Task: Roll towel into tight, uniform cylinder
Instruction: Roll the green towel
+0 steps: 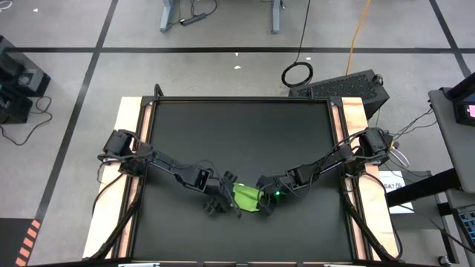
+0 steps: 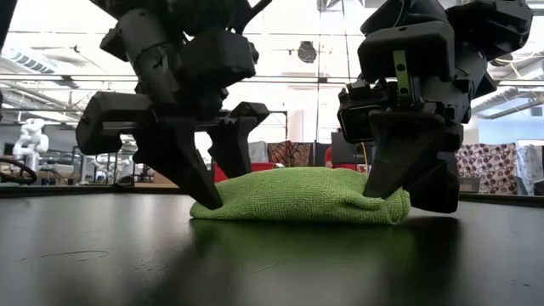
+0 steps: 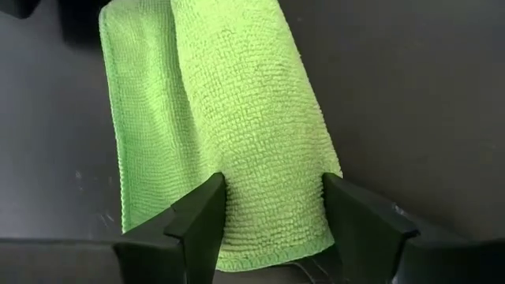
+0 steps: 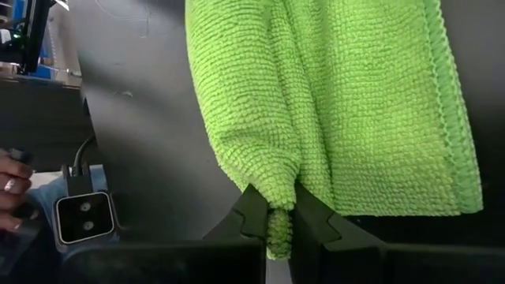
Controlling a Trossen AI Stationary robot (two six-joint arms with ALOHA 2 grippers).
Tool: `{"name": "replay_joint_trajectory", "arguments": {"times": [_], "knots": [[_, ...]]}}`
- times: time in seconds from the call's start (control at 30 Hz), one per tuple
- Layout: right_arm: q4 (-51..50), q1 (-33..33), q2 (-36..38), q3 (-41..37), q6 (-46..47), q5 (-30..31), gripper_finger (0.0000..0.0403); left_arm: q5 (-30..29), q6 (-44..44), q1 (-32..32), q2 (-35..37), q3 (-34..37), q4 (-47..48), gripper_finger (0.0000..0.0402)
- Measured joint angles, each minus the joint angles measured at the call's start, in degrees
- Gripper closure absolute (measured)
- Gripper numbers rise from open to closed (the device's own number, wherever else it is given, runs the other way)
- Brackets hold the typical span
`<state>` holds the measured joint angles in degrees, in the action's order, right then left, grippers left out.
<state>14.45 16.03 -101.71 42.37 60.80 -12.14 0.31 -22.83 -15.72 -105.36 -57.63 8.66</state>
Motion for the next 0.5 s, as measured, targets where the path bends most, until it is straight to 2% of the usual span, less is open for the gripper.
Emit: {"name": "replay_joint_trajectory", "arguments": {"times": [0.13, 0.33, 0.43, 0.5], "knots": [[1.00, -0.14, -0.07, -0.03, 0.39, -0.02, 0.0390, 2.94, -0.07, 1.13, -0.19, 0.76, -1.76, 0.0189], [1.75, -0.94, -0.07, -0.04, 1.35, -0.28, 0.0390, 3.84, 0.11, 2.33, -0.26, 2.85, -6.34, 0.0191], [2.29, -1.01, -0.07, -0.04, 1.22, -0.18, 0.0389, 4.30, 2.81, 3.60, -0.24, 3.90, -7.09, 0.0212], [2.66, -1.01, -0.07, -0.04, 1.09, 0.02, 0.0385, 5.67, 3.97, 4.45, -0.20, 4.27, -7.02, 0.0243]]}}
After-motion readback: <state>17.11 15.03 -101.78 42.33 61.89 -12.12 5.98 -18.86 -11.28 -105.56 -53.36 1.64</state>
